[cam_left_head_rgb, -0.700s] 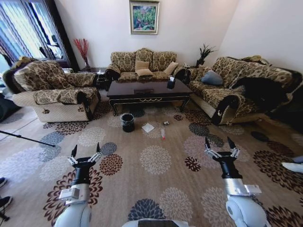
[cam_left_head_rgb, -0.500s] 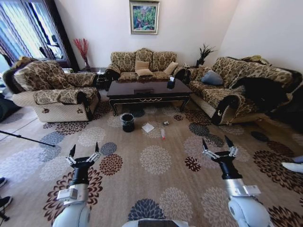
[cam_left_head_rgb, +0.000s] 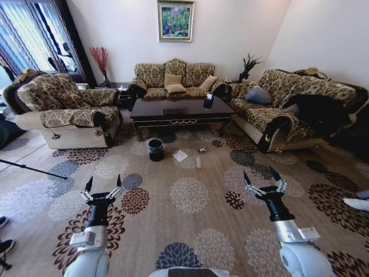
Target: Move to the front of the table and pick up the trash from the floor, then place it into the trash bin.
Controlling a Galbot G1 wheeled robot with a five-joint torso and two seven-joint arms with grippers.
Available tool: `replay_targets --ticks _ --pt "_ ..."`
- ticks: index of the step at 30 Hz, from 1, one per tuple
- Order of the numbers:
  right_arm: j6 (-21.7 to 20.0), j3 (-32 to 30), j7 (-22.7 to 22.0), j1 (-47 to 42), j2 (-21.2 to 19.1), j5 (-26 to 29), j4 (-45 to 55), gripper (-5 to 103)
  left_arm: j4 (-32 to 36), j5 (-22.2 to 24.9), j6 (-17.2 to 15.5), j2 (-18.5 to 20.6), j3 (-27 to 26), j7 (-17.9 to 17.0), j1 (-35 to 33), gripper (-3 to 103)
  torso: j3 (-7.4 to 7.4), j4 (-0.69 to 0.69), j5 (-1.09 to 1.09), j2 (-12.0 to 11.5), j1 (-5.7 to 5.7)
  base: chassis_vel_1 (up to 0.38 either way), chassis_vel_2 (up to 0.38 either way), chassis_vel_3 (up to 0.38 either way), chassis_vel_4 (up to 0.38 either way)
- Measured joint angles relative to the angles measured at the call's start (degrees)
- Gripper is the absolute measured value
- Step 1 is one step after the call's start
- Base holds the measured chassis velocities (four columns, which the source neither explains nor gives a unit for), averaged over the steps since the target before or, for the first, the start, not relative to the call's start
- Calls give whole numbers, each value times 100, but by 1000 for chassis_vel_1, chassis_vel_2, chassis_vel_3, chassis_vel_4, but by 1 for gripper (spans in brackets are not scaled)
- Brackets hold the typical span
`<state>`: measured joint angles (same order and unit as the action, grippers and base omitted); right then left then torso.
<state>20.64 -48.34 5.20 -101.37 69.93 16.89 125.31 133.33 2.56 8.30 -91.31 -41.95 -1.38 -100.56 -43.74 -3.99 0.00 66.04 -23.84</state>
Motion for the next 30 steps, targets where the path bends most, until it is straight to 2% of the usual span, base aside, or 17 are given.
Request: replay_targets --ticks 10,30 --pt "36 22 -183 1 14 49 -16 100 -59 16 -18 0 21 -97 15 100 64 0 0 -122 57 0 0 0 0" --pt "229 70 -163 16 153 -12 -93 100 -99 -31 22 -18 100 -24 -41 100 418 0 0 -758 338 0 0 0 0"
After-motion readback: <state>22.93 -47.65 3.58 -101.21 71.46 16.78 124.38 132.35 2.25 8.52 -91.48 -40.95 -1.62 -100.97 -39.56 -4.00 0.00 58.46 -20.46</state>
